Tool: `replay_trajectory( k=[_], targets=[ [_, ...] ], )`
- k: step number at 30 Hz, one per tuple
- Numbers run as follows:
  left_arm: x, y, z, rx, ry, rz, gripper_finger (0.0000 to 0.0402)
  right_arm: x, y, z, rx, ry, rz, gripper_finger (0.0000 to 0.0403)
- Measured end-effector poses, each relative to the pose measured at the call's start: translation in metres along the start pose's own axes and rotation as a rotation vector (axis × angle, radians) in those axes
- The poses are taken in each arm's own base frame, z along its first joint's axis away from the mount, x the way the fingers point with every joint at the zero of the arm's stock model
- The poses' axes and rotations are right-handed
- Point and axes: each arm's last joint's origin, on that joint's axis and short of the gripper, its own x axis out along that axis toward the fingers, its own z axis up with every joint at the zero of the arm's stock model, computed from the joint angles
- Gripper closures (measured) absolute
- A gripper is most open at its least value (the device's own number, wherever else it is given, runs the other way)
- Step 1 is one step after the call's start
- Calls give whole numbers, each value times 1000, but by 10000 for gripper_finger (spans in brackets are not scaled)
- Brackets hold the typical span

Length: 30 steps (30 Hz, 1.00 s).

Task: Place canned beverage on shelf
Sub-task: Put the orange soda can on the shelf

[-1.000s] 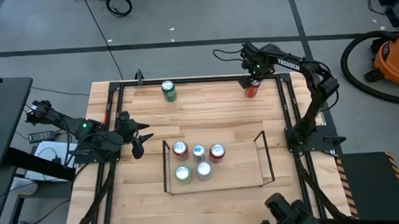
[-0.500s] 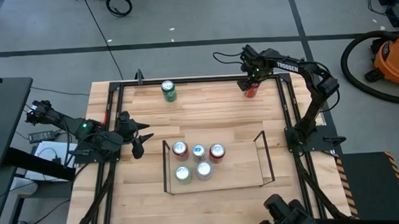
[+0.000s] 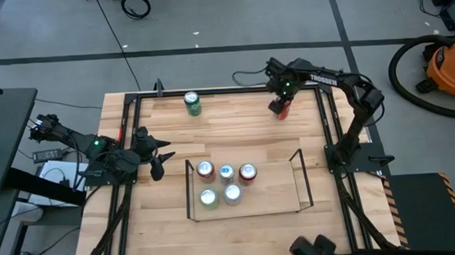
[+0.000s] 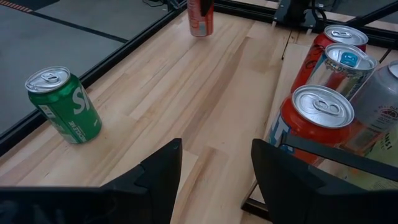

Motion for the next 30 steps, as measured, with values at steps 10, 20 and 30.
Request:
replay_trajectory(
  k=[10, 20, 30],
  targets=[
    [0, 0, 0, -6, 0, -1, 198, -2, 81, -11, -560, 123, -98, 85],
    [0, 0, 0, -6, 0, -1, 198, -17, 149, -34, -844, 186, -202, 85],
    [0, 0, 0, -5, 0, -1, 198, -74, 215, -47, -925, 0, -195, 85]
  ],
)
